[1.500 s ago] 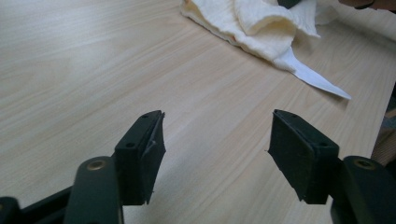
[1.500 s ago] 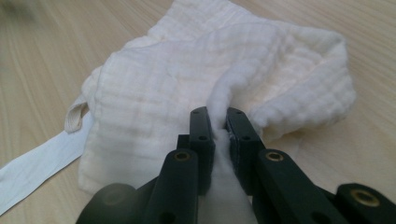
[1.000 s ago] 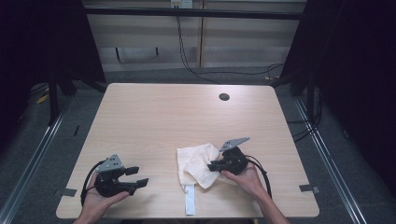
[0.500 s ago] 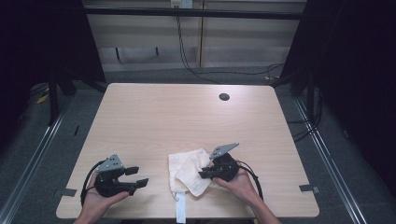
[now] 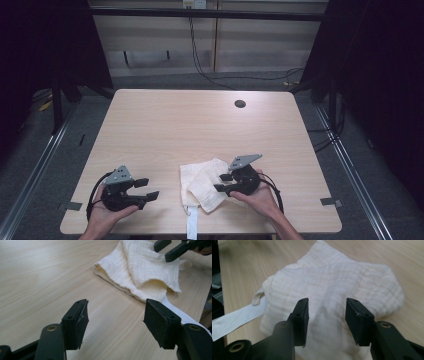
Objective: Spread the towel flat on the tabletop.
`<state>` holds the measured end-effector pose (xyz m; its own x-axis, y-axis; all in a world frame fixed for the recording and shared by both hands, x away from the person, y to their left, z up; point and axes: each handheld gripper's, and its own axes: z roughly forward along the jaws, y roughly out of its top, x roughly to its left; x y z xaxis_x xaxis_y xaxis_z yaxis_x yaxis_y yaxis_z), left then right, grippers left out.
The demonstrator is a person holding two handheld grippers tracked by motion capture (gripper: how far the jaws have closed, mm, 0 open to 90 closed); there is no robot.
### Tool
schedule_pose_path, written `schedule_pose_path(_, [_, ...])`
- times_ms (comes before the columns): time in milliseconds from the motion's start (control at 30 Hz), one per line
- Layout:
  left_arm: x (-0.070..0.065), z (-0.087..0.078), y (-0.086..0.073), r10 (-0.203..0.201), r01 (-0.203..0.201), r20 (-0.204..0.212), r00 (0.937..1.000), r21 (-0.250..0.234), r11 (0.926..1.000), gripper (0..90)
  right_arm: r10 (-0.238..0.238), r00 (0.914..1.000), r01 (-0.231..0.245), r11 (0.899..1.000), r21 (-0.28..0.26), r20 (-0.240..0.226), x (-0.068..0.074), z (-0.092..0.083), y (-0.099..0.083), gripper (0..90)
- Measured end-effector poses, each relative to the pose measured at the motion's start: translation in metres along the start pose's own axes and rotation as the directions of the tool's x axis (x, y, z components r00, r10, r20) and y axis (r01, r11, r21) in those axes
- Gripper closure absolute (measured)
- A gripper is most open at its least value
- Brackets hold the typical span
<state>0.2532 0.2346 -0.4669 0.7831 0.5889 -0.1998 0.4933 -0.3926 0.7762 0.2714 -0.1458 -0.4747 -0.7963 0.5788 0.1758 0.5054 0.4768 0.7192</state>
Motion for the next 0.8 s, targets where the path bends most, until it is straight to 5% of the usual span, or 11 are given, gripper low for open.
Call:
schedule_pose_path(200, [0.001, 0.0, 0.0, -0.002, 0.002, -0.007, 1.0, 0.0, 1.0, 35.7, -0.048, 0.9986, 0.047, 0.998, -0.034, -0.024, 0.026, -0.013, -0.002, 61.2])
schedule_pose_path(400, [0.0, 0.0, 0.0, -0.001, 0.001, -0.001, 1.0, 0.001, 1.0, 35.5, -0.105, 0.9896, 0.106, 0.994, 0.005, -0.098, 0.048, 0.008, -0.008, 68.0])
schedule_pose_path(800, [0.001, -0.001, -0.001, -0.001, 0.001, -0.005, 1.0, 0.0, 1.0, 34.9, -0.164, 0.979, 0.172, 0.983, 0.059, -0.121, 0.055, 0.027, -0.016, 64.1])
